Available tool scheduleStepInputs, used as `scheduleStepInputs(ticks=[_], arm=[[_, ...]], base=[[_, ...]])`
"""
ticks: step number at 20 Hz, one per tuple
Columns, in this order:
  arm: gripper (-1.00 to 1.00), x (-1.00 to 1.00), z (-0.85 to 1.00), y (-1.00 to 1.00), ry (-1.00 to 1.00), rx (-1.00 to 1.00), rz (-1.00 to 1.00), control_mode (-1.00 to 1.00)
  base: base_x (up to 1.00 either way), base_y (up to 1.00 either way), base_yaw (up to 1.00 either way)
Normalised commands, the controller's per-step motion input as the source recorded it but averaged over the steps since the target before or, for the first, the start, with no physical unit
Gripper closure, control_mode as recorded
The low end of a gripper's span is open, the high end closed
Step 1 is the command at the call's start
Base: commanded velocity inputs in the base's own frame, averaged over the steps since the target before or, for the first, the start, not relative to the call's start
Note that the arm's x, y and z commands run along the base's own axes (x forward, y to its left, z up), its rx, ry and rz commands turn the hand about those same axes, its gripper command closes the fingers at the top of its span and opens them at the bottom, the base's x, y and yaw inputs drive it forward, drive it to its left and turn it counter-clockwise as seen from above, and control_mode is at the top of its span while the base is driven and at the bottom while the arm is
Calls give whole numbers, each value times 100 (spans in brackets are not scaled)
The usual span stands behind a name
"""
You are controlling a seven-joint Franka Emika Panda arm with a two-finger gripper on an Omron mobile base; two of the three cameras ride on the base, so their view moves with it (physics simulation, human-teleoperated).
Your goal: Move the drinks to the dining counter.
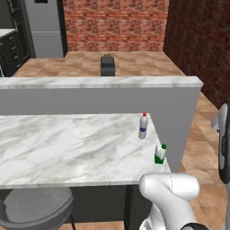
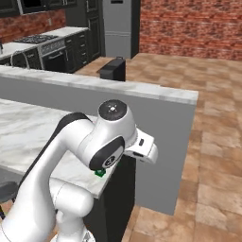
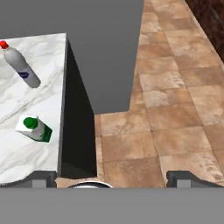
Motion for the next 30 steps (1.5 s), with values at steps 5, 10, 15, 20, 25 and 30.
scheduleStepInputs(ticks=[5, 10, 15, 20, 25, 30], arm=[[-100, 0, 0, 0, 0, 0, 0, 100], [-100, 0, 0, 0, 0, 0, 0, 100], [-100, 0, 0, 0, 0, 0, 0, 100], [-100, 0, 0, 0, 0, 0, 0, 100], [-100, 0, 0, 0, 0, 0, 0, 100], [-100, 0, 0, 0, 0, 0, 0, 100]], base=[[0, -100, 0], [0, -100, 0], [23, -100, 0], [71, -100, 0], [100, -98, 1], [100, -75, 0]])
